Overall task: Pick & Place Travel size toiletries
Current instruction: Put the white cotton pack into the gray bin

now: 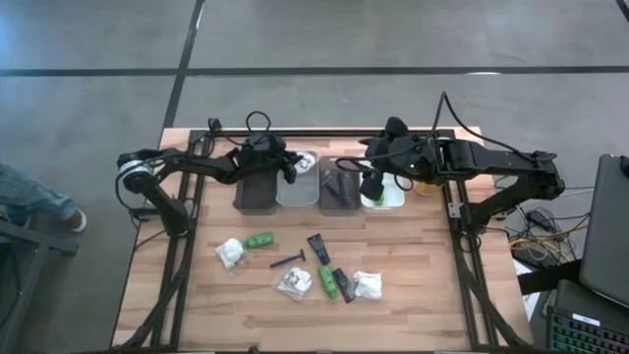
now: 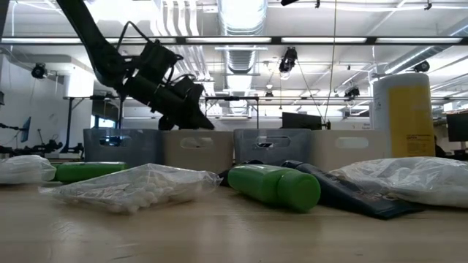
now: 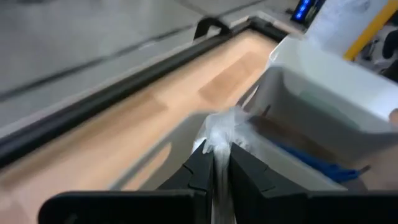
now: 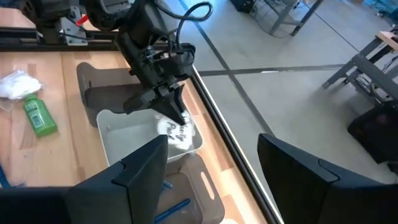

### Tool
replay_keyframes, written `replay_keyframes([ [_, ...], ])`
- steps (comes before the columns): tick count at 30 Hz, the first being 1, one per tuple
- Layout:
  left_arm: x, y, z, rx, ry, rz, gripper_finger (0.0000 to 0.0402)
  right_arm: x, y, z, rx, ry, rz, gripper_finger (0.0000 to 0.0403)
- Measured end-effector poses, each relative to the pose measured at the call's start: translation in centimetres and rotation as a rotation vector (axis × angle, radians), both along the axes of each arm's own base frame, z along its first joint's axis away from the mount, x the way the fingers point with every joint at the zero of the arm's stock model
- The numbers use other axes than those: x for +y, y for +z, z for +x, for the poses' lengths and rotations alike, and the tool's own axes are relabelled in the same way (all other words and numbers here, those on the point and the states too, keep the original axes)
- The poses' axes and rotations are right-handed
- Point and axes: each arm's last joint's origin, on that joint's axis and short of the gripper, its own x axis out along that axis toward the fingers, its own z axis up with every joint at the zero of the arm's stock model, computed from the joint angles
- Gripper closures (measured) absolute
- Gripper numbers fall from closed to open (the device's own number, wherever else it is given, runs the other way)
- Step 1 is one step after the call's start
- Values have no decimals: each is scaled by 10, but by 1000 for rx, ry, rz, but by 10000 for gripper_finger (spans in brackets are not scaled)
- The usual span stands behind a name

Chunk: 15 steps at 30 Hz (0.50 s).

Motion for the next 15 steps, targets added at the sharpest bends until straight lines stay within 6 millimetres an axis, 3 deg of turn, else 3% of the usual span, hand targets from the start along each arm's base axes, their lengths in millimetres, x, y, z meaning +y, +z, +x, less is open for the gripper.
replay_keyframes([
  [5, 0, -7, -3, 54, 71, -71, 365, 0, 0, 0, 0, -13, -9, 157],
  [15, 4, 0, -1, -2, 187, -102, 364, 0, 0, 0, -13, -25, 10, 125],
])
